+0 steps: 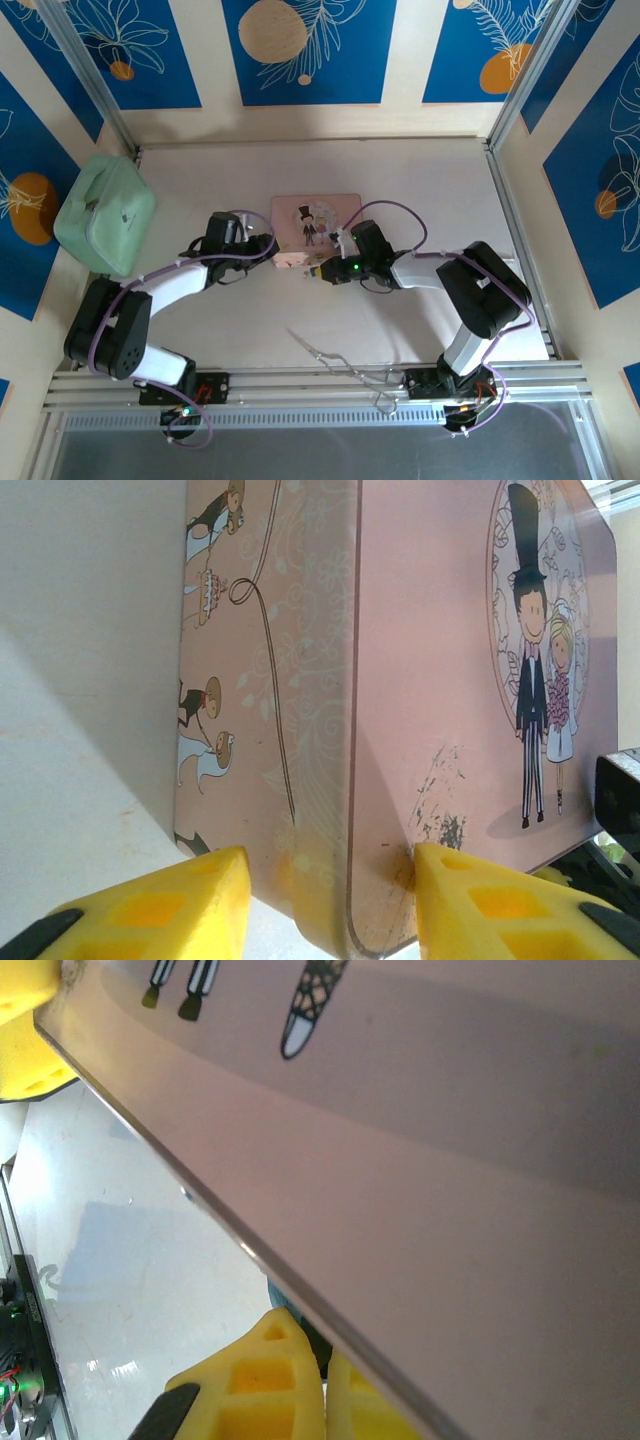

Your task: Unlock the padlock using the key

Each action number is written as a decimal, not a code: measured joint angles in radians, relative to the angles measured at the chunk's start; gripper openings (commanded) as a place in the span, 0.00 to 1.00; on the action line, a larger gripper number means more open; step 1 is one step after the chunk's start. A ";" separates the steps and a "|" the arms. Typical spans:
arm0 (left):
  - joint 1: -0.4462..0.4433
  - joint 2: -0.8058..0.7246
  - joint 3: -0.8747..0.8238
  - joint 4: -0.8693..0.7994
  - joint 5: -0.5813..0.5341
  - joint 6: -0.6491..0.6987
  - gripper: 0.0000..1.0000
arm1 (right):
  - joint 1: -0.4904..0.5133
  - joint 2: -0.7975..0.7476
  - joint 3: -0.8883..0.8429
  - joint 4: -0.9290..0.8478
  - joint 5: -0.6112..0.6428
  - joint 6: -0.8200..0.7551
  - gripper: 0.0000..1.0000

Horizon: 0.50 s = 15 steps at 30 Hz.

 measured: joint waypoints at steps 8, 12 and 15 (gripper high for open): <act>0.000 0.001 0.070 -0.120 -0.022 0.008 0.56 | 0.000 0.002 0.007 -0.009 -0.006 -0.002 0.00; 0.001 0.020 0.108 -0.135 -0.028 0.013 0.55 | 0.000 0.002 0.010 -0.017 -0.006 -0.001 0.00; 0.002 0.045 0.110 -0.126 -0.024 0.011 0.55 | 0.000 0.002 0.012 -0.021 -0.005 -0.001 0.00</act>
